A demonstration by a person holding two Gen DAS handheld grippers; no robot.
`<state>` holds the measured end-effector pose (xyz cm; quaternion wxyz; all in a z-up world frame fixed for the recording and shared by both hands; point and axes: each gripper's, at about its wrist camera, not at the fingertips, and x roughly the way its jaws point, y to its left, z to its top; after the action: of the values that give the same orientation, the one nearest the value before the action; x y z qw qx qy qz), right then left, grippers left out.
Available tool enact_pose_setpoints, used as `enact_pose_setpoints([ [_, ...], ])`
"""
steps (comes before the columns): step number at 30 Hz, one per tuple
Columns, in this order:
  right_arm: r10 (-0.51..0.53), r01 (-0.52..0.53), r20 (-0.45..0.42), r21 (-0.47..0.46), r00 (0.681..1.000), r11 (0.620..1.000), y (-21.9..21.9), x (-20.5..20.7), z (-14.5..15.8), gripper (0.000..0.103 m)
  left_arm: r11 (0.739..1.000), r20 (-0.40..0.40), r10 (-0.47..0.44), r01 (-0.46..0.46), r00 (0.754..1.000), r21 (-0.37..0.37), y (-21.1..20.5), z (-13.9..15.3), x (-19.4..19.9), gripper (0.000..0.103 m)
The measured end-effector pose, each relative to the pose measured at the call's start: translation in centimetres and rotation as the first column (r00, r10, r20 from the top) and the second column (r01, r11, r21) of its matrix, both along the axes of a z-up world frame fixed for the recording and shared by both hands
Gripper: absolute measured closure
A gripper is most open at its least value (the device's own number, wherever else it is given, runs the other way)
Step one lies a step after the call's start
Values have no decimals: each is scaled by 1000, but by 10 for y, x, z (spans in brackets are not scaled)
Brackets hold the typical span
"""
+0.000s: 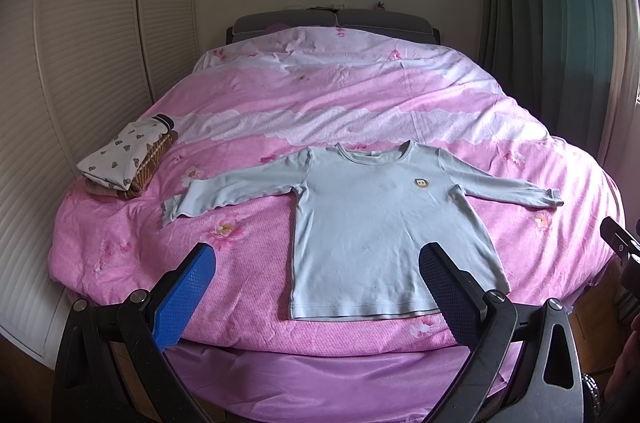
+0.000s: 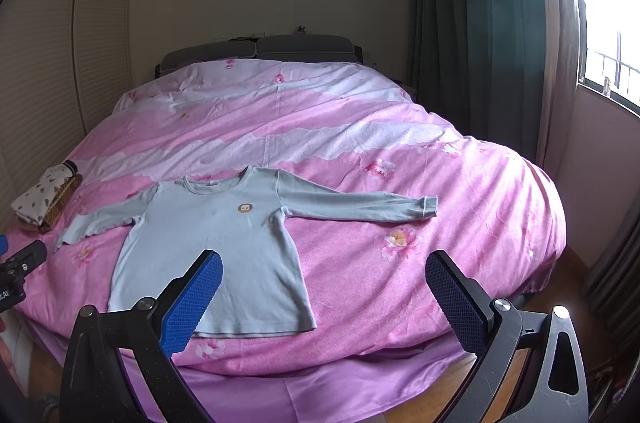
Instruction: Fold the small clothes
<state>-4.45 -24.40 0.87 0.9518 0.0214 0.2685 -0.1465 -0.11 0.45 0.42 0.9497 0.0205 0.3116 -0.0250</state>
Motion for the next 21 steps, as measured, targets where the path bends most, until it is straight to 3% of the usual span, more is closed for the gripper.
enact_pose_setpoints([
  [21,-1,1,-2,0,1000,1000,0,1,1,0,1000,-2,0,0,1000,-1,1,0,0,0],
])
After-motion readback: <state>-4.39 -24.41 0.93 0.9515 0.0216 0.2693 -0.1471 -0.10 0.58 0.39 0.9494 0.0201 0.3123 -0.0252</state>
